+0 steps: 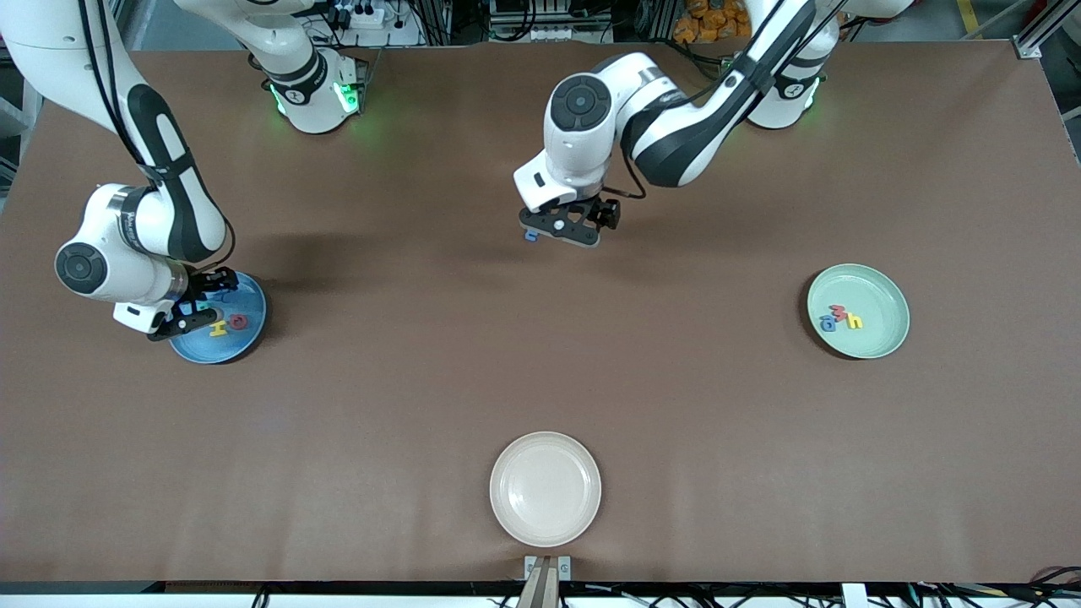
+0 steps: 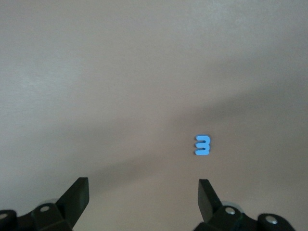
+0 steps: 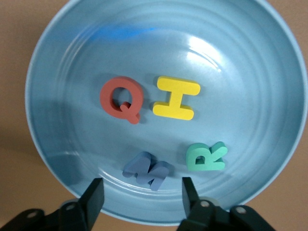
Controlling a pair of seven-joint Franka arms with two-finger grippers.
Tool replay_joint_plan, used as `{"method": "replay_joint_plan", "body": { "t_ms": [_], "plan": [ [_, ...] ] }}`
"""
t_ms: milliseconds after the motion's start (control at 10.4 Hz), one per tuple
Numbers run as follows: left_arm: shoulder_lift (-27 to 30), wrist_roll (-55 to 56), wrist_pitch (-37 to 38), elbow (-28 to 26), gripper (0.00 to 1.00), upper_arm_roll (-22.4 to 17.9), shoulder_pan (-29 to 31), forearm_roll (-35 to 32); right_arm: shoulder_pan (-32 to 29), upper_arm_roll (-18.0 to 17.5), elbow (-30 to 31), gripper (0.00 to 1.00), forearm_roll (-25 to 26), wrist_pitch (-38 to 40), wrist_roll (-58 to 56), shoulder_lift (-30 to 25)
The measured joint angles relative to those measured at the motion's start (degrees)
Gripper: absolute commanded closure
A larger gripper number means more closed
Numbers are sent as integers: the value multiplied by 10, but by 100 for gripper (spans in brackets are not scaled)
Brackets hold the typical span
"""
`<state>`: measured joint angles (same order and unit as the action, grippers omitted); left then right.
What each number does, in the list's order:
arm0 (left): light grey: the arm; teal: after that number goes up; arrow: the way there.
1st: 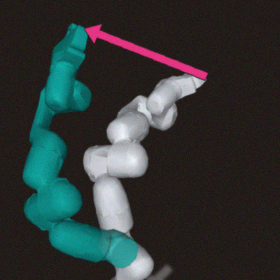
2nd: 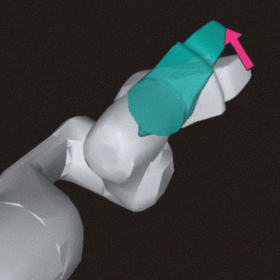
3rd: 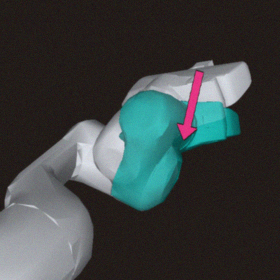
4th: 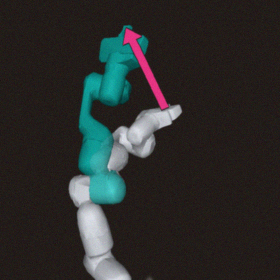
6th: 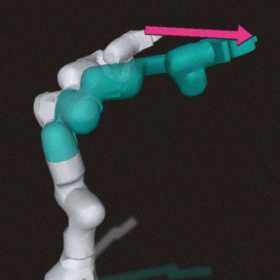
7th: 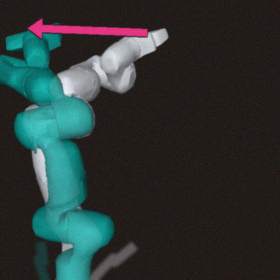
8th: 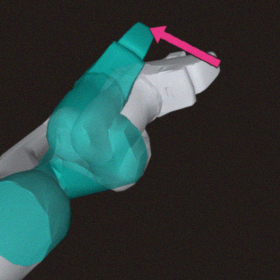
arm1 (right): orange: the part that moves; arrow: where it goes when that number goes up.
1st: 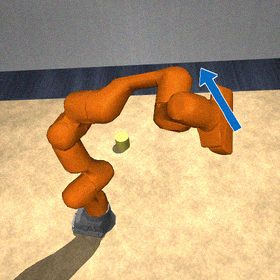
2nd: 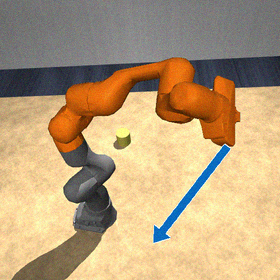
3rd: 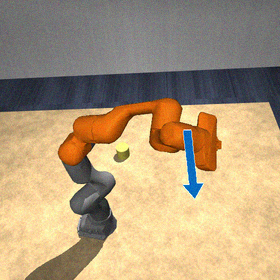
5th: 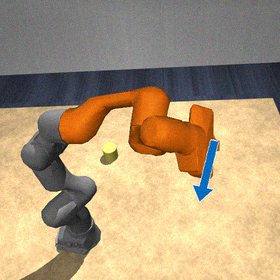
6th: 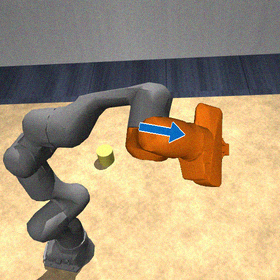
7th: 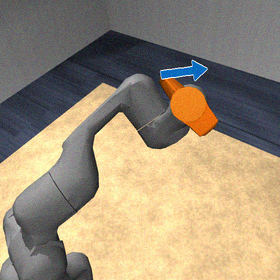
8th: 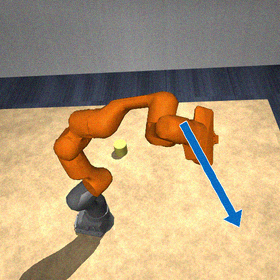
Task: Sort uppercase to blue plate, lowercase to green plate
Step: 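Reach the left gripper down to the blue lowercase letter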
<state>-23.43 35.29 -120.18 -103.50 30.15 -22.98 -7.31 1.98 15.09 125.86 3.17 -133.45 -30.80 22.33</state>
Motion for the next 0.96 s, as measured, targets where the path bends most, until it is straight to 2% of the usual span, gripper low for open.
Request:
{"method": "replay_joint_plan", "body": {
  "t_ms": [96, 287, 383, 575, 766, 958],
  "plan": [
    [-13, 12, -12, 0, 0, 0, -10, 0, 0, 0, 0, 18, 0, -3, 0, 0],
    [-32, 32, -61, -8, 0, -1, -25, -1, 1, -2, -2, 10, -16, -3, 0, 0],
    [-40, 44, -105, -24, 0, -1, -35, -3, 4, -2, -4, 9, -38, -2, 0, -1],
    [-51, 62, -176, -64, 0, -2, -49, -27, 18, -3, -14, 3, -63, 15, 18, -9],
    [-70, 108, -186, -77, 0, -6, -72, -78, 37, -3, -46, 0, -65, 78, 67, -27],
    [-90, 146, -191, -77, 0, -33, -113, -118, 46, -2, -99, 0, -65, 150, 93, -51]
  ]
}}
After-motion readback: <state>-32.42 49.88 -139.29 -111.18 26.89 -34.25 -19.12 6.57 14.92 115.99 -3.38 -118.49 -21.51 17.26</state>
